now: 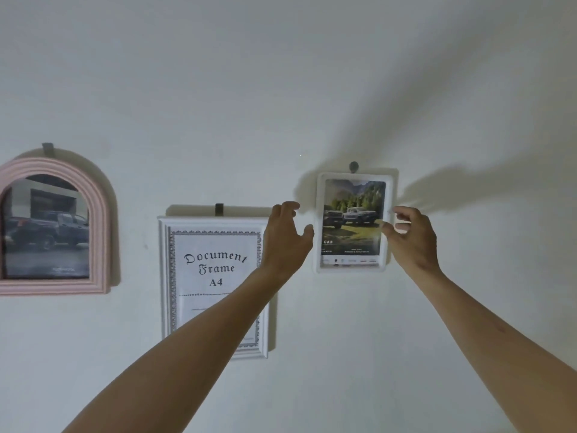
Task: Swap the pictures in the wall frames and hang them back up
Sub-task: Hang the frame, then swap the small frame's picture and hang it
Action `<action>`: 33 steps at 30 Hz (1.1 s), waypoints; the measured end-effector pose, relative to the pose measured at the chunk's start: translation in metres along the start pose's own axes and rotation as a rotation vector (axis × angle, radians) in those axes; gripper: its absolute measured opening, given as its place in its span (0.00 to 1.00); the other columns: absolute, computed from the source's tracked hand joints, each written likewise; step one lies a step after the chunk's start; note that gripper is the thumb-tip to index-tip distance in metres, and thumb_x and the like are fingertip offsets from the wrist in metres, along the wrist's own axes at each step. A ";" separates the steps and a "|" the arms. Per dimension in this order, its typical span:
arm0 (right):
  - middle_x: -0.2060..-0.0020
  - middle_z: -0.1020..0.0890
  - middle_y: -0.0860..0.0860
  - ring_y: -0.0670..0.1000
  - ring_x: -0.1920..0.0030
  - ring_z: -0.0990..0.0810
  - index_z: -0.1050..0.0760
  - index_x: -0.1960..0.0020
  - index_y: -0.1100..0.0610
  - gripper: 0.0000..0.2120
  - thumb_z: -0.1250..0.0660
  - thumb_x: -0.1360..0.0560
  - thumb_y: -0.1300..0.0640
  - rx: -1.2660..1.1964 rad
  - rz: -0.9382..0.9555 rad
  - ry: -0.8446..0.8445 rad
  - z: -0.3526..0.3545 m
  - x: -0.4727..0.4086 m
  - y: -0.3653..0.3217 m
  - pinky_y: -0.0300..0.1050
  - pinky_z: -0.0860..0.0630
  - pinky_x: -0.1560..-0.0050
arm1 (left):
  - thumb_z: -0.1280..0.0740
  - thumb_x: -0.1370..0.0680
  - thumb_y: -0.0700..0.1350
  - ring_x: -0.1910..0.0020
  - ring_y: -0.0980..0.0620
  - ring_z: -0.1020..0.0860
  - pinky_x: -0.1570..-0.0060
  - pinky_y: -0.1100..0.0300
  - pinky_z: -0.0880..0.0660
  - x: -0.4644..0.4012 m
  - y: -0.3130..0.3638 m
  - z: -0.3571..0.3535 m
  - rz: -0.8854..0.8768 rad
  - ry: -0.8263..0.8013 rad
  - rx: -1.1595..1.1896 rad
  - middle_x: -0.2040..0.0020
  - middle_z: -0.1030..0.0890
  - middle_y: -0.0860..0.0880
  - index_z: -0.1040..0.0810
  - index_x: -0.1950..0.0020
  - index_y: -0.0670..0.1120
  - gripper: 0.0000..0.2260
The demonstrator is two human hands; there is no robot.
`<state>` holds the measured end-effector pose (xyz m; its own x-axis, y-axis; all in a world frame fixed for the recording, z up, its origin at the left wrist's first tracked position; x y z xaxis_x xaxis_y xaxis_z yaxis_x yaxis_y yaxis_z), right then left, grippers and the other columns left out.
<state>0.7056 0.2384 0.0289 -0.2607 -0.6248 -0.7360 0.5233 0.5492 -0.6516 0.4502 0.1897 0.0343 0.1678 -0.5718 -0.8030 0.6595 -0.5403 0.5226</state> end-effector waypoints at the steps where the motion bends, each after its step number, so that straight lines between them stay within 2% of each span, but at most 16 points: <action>1: 0.38 0.24 0.53 0.52 0.44 0.21 0.27 0.34 0.53 0.20 0.28 0.24 0.54 -0.005 -0.025 -0.017 0.002 -0.004 0.006 0.45 0.25 0.44 | 0.31 0.24 0.44 0.44 0.51 0.26 0.45 0.58 0.28 -0.003 0.000 -0.009 0.046 -0.013 0.016 0.42 0.26 0.49 0.30 0.34 0.45 0.20; 4: 0.41 0.22 0.52 0.49 0.50 0.20 0.28 0.33 0.53 0.22 0.28 0.24 0.54 -0.055 -0.092 -0.088 0.001 -0.014 0.023 0.39 0.28 0.50 | 0.30 0.24 0.44 0.45 0.51 0.24 0.47 0.62 0.29 -0.008 -0.003 -0.030 0.166 -0.045 0.062 0.45 0.23 0.48 0.28 0.34 0.42 0.20; 8: 0.49 0.18 0.49 0.36 0.56 0.22 0.27 0.34 0.54 0.20 0.28 0.24 0.56 -0.119 -0.100 -0.166 -0.007 -0.018 0.034 0.24 0.31 0.60 | 0.28 0.25 0.46 0.50 0.53 0.21 0.51 0.66 0.28 -0.006 -0.004 -0.047 0.267 -0.017 0.129 0.50 0.20 0.51 0.24 0.38 0.42 0.17; 12: 0.52 0.19 0.48 0.44 0.55 0.19 0.25 0.36 0.57 0.15 0.30 0.22 0.59 -0.135 -0.062 -0.155 -0.010 -0.020 0.038 0.19 0.31 0.60 | 0.28 0.24 0.42 0.52 0.53 0.21 0.49 0.63 0.25 -0.005 -0.004 -0.052 0.329 0.025 0.178 0.54 0.20 0.52 0.22 0.40 0.42 0.13; 16: 0.53 0.19 0.47 0.40 0.57 0.21 0.24 0.37 0.56 0.13 0.31 0.22 0.59 -0.158 -0.055 -0.173 -0.006 -0.023 0.038 0.23 0.30 0.59 | 0.30 0.24 0.39 0.58 0.54 0.22 0.52 0.62 0.26 -0.007 0.001 -0.052 0.346 0.009 0.174 0.61 0.21 0.55 0.20 0.45 0.43 0.08; 18: 0.52 0.19 0.47 0.42 0.56 0.21 0.24 0.37 0.55 0.13 0.31 0.22 0.59 -0.174 -0.050 -0.182 -0.003 -0.022 0.037 0.26 0.29 0.57 | 0.30 0.24 0.39 0.61 0.56 0.24 0.56 0.64 0.29 -0.006 0.002 -0.051 0.353 0.014 0.167 0.62 0.22 0.55 0.21 0.45 0.43 0.08; 21: 0.52 0.19 0.47 0.47 0.53 0.20 0.24 0.37 0.55 0.14 0.30 0.22 0.59 -0.211 -0.048 -0.193 0.000 -0.019 0.033 0.41 0.21 0.47 | 0.30 0.24 0.40 0.64 0.57 0.25 0.61 0.66 0.31 0.000 0.004 -0.046 0.356 0.034 0.164 0.61 0.22 0.53 0.21 0.43 0.43 0.10; 24: 0.53 0.19 0.45 0.48 0.51 0.19 0.24 0.38 0.53 0.14 0.29 0.23 0.58 -0.219 -0.059 -0.209 0.001 -0.012 0.030 0.52 0.20 0.42 | 0.31 0.23 0.41 0.66 0.58 0.26 0.65 0.67 0.32 0.007 0.009 -0.036 0.346 0.038 0.142 0.62 0.22 0.53 0.21 0.43 0.44 0.09; 26: 0.53 0.19 0.43 0.48 0.51 0.18 0.24 0.41 0.50 0.13 0.29 0.24 0.57 -0.242 -0.073 -0.221 0.000 -0.004 0.028 0.55 0.19 0.44 | 0.31 0.22 0.41 0.64 0.58 0.25 0.64 0.67 0.32 0.013 0.011 -0.025 0.339 0.049 0.125 0.60 0.21 0.53 0.21 0.42 0.44 0.10; 28: 0.53 0.19 0.43 0.48 0.51 0.18 0.24 0.41 0.49 0.14 0.28 0.24 0.56 -0.268 -0.097 -0.240 -0.002 0.006 0.024 0.56 0.18 0.46 | 0.31 0.23 0.43 0.59 0.56 0.23 0.57 0.65 0.29 0.020 0.010 -0.012 0.336 0.050 0.112 0.57 0.20 0.53 0.21 0.40 0.44 0.11; 30: 0.53 0.19 0.43 0.48 0.52 0.18 0.25 0.40 0.48 0.16 0.28 0.25 0.56 -0.276 -0.123 -0.261 -0.006 0.019 0.019 0.54 0.17 0.48 | 0.31 0.23 0.44 0.54 0.54 0.21 0.51 0.61 0.27 0.029 0.005 0.001 0.348 0.034 0.102 0.55 0.19 0.53 0.22 0.39 0.44 0.12; 33: 0.53 0.18 0.46 0.49 0.52 0.17 0.24 0.40 0.47 0.18 0.28 0.28 0.57 -0.299 -0.157 -0.280 -0.014 0.041 0.005 0.50 0.16 0.55 | 0.30 0.23 0.45 0.53 0.54 0.20 0.51 0.61 0.24 0.047 -0.005 0.025 0.371 0.013 0.107 0.51 0.18 0.52 0.21 0.39 0.44 0.13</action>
<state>0.6859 0.2230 -0.0074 -0.0663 -0.8173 -0.5723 0.2263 0.5463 -0.8064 0.4364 0.1508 0.0009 0.3901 -0.7330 -0.5572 0.4722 -0.3602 0.8045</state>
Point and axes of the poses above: each hand's wrist, its own x-axis away from the middle knuckle, its own z-axis out of the back of the hand, y = z × x, the point moved 5 cm from there along -x, towards the middle knuckle
